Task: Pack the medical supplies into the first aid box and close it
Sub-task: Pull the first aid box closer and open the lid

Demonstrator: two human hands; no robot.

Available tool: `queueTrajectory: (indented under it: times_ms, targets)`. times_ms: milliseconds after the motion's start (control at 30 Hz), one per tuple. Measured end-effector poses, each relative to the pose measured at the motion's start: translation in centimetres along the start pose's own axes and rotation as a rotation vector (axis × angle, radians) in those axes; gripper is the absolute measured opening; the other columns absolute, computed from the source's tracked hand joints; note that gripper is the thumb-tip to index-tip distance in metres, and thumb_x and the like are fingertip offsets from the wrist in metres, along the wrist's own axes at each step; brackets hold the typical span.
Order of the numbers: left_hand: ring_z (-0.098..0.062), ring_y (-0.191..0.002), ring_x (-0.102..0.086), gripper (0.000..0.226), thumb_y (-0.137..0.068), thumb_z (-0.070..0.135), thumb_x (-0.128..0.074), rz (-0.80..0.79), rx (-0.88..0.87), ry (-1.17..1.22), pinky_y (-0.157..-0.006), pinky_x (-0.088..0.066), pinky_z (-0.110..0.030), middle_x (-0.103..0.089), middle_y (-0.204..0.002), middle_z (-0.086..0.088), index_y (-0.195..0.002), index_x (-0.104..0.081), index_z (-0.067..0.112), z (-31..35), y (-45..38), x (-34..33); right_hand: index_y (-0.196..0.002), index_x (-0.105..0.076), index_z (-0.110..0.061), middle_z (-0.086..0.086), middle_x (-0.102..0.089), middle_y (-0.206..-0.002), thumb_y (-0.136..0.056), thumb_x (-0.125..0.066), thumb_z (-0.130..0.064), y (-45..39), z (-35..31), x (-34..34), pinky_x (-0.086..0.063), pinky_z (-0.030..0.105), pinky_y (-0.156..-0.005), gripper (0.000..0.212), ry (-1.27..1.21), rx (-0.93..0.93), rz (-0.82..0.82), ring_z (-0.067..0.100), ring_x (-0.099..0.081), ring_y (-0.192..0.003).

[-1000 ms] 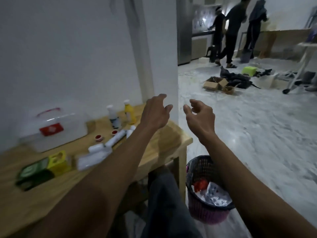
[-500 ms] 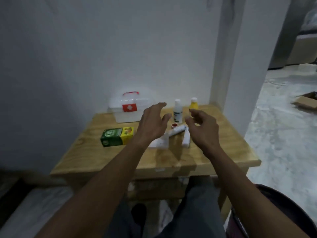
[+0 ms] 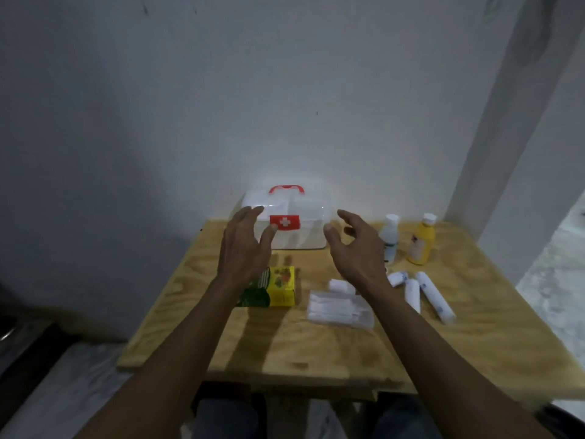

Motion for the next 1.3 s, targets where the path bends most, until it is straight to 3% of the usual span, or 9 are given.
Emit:
queueTrajectory:
  times_ms: [100, 267, 467, 667, 833, 900, 1067, 1200, 1300]
  targets:
    - [-0.026, -0.141, -0.035, 0.053, -0.094, 0.035, -0.061, 0.006, 0.041, 0.009, -0.113, -0.026, -0.034, -0.043, -0.15, -0.014, -0.141, -0.05, 0.013, -2.2, -2.5, -0.3, -0.141, -0.049, -0.023, 0.0, -0.051, -0.144, -0.092, -0.061, -0.045, -2.0, 0.2, -2.0, -0.043, 0.044, -0.106, 0.055, 0.002, -0.03, -0.011, 0.019, -0.05, -0.129]
    - [-0.023, -0.144, -0.029, 0.058, -0.095, 0.044, -0.054, -0.065, 0.119, 0.054, -0.112, -0.023, -0.032, -0.035, -0.156, -0.008, -0.147, -0.041, 0.021, -5.5, -5.5, -2.0, -0.148, -0.038, -0.028, -0.001, -0.041, -0.152, -0.092, -0.059, -0.049, -4.8, 1.1, -4.7, -0.039, 0.05, -0.109, 0.064, -0.019, -0.093, -0.002, 0.023, -0.043, -0.136]
    - [-0.02, -0.142, -0.035, 0.058, -0.097, 0.051, -0.046, -0.115, 0.134, 0.149, -0.111, -0.031, -0.039, -0.036, -0.156, 0.0, -0.149, -0.035, 0.027, -6.7, -7.8, -3.8, -0.147, -0.037, -0.035, -0.006, -0.04, -0.153, -0.094, -0.053, -0.055, -7.0, 2.4, -6.5, -0.041, 0.044, -0.109, 0.059, -0.056, -0.137, -0.033, 0.022, -0.044, -0.135]
    - [-0.02, -0.142, -0.036, 0.057, -0.096, 0.052, -0.047, -0.104, 0.158, 0.182, -0.114, -0.034, -0.044, -0.038, -0.156, 0.002, -0.149, -0.037, 0.03, -6.6, -7.8, -4.3, -0.146, -0.04, -0.032, -0.005, -0.045, -0.15, -0.095, -0.054, -0.05, -6.9, 2.8, -6.8, -0.042, 0.034, -0.105, 0.056, -0.078, -0.139, -0.004, 0.019, -0.046, -0.133]
    - [-0.02, -0.142, -0.035, 0.057, -0.097, 0.051, -0.048, -0.102, 0.164, 0.185, -0.113, -0.036, -0.047, -0.036, -0.157, 0.002, -0.149, -0.036, 0.031, -5.9, -6.5, -3.9, -0.147, -0.039, -0.03, -0.003, -0.046, -0.149, -0.094, -0.056, -0.048, -5.6, 2.7, -5.7, -0.044, 0.042, -0.107, 0.058, -0.054, -0.135, -0.015, 0.02, -0.047, -0.132]
    - [-0.021, -0.142, -0.035, 0.056, -0.097, 0.05, -0.048, -0.093, 0.17, 0.184, -0.113, -0.036, -0.049, -0.036, -0.157, 0.001, -0.148, -0.036, 0.031, -5.6, -5.9, -3.8, -0.147, -0.039, -0.028, -0.003, -0.045, -0.149, -0.093, -0.058, -0.047, -5.2, 2.5, -5.4, -0.042, 0.037, -0.107, 0.06, -0.037, -0.125, -0.018, 0.018, -0.046, -0.132]
    - [-0.022, -0.143, -0.032, 0.055, -0.097, 0.05, -0.048, -0.066, 0.186, 0.161, -0.114, -0.029, -0.042, -0.035, -0.156, -0.001, -0.146, -0.039, 0.027, -5.0, -6.4, -3.8, -0.137, -0.042, -0.026, 0.0, -0.042, -0.138, -0.087, -0.066, -0.047, -3.0, 1.3, -5.1, -0.039, 0.025, -0.091, 0.059, 0.003, -0.161, 0.172, 0.013, -0.046, -0.12]
    - [-0.025, -0.143, -0.031, 0.056, -0.095, 0.051, -0.049, -0.086, 0.212, 0.15, -0.114, -0.029, -0.045, -0.034, -0.157, -0.003, -0.146, -0.04, 0.028, -5.0, -8.4, -4.2, -0.117, -0.036, -0.03, 0.0, -0.046, -0.121, -0.08, -0.075, -0.045, -0.5, 1.1, -8.1, -0.049, 0.025, -0.079, 0.056, -0.243, -0.456, 0.239, 0.017, -0.055, -0.105]
    - [-0.025, -0.144, -0.03, 0.055, -0.095, 0.052, -0.049, -0.11, 0.237, 0.157, -0.114, -0.027, -0.046, -0.033, -0.158, -0.002, -0.146, -0.041, 0.032, -5.4, -8.7, -4.9, -0.111, -0.034, -0.029, -0.001, -0.058, -0.106, -0.08, -0.076, -0.04, 0.0, 1.3, -10.6, -0.049, 0.024, -0.068, 0.054, -0.418, -0.624, 0.242, 0.008, -0.058, -0.085]
Point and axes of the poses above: each hand's wrist, its own y-axis away from the middle knuckle, its own x-axis out of the back of the hand, z = x × y, the point moved 5 cm from there along -y, towards the middle knuckle
